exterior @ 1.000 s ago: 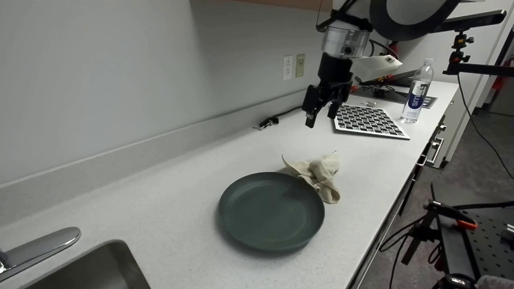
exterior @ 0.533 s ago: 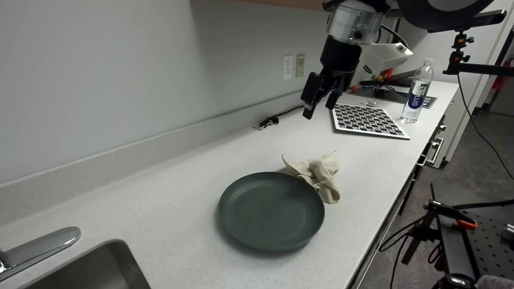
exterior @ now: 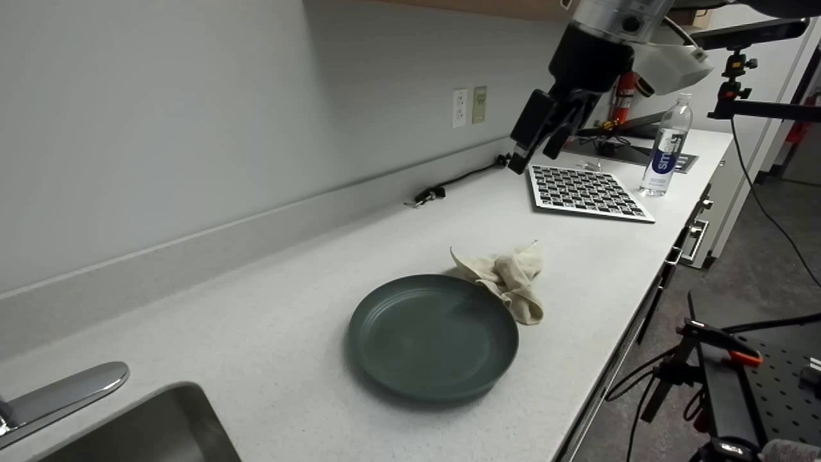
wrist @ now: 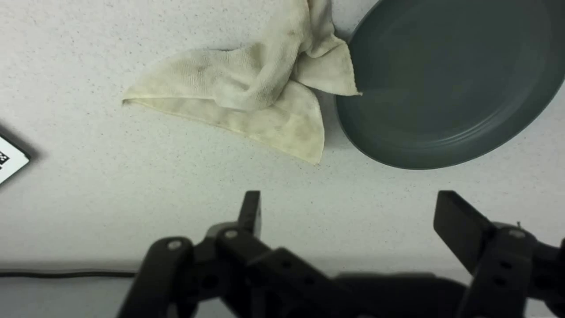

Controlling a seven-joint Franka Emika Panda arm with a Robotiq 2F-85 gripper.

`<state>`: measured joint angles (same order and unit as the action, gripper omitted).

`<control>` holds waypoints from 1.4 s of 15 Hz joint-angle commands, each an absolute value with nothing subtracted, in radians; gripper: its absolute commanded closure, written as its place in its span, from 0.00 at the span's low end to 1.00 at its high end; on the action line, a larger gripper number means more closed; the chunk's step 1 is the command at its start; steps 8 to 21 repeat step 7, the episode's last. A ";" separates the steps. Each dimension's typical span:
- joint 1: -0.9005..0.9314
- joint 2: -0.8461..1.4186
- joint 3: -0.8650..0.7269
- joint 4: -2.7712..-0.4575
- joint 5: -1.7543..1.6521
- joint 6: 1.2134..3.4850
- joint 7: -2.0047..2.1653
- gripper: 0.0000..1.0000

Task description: Pick the cloth and move it to the right on the counter

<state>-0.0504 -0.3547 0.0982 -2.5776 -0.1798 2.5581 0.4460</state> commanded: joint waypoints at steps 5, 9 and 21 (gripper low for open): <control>-0.065 -0.359 0.113 -2.583 -0.168 2.560 0.436 0.00; -0.065 -0.359 0.113 -2.584 -0.168 2.561 0.436 0.00; -0.065 -0.359 0.113 -2.584 -0.168 2.561 0.436 0.00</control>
